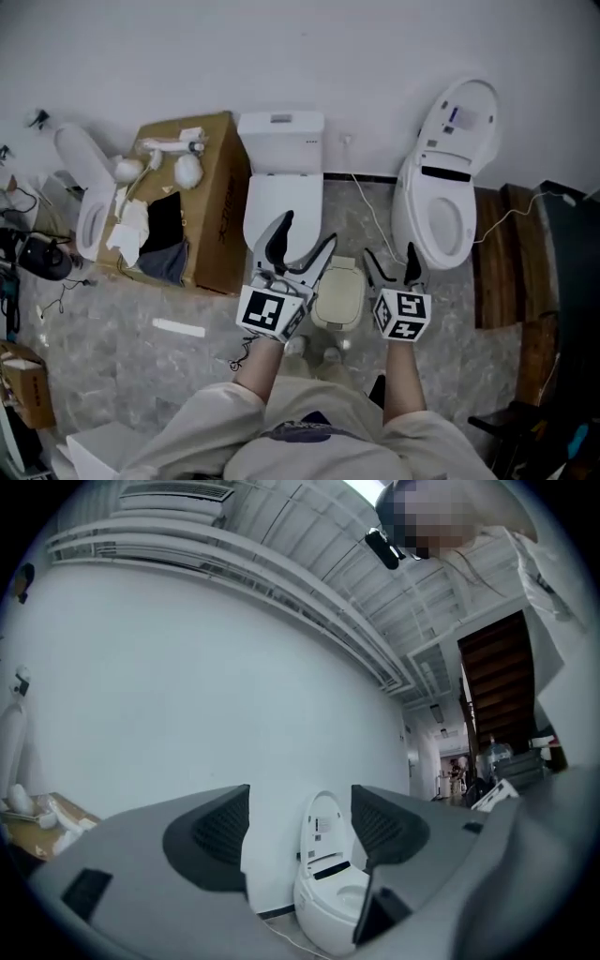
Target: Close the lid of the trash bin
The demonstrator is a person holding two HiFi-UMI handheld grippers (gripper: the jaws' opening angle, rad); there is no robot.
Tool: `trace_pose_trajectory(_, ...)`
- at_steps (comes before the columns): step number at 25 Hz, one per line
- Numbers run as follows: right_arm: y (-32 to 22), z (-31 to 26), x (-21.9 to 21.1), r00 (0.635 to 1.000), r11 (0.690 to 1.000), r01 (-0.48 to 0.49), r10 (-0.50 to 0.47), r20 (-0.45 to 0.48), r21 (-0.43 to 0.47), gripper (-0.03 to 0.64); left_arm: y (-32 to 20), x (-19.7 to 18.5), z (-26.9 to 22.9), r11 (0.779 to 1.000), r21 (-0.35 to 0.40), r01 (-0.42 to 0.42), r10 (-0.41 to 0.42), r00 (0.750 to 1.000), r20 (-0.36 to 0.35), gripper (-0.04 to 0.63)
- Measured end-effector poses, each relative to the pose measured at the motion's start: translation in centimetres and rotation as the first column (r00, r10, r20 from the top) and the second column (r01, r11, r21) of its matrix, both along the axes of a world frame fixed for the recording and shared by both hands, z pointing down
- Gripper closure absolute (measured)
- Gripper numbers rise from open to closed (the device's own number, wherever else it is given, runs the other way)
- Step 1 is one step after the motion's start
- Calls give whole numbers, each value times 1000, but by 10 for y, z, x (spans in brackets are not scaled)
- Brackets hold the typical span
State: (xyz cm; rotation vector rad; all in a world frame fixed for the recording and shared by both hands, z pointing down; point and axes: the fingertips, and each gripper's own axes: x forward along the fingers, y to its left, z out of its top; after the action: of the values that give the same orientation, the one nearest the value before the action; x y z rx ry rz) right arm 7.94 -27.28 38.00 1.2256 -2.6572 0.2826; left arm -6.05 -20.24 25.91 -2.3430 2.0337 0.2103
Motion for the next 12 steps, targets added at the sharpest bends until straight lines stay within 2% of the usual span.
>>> trace_pose_trajectory(5, 26, -106, 17, 986, 980, -54, 22, 167, 191, 184, 1, 10, -22, 998, 59, -21, 19, 999, 46, 279)
trace_pose_trajectory(8, 55, -142, 25, 978, 958, -60, 0, 211, 281, 213, 15, 17, -35, 995, 98, -36, 29, 997, 71, 281)
trace_pose_trajectory(12, 73, -168, 39, 974, 914, -99, 7, 228, 393, 308, 32, 30, -59, 984, 168, -55, 45, 997, 66, 281)
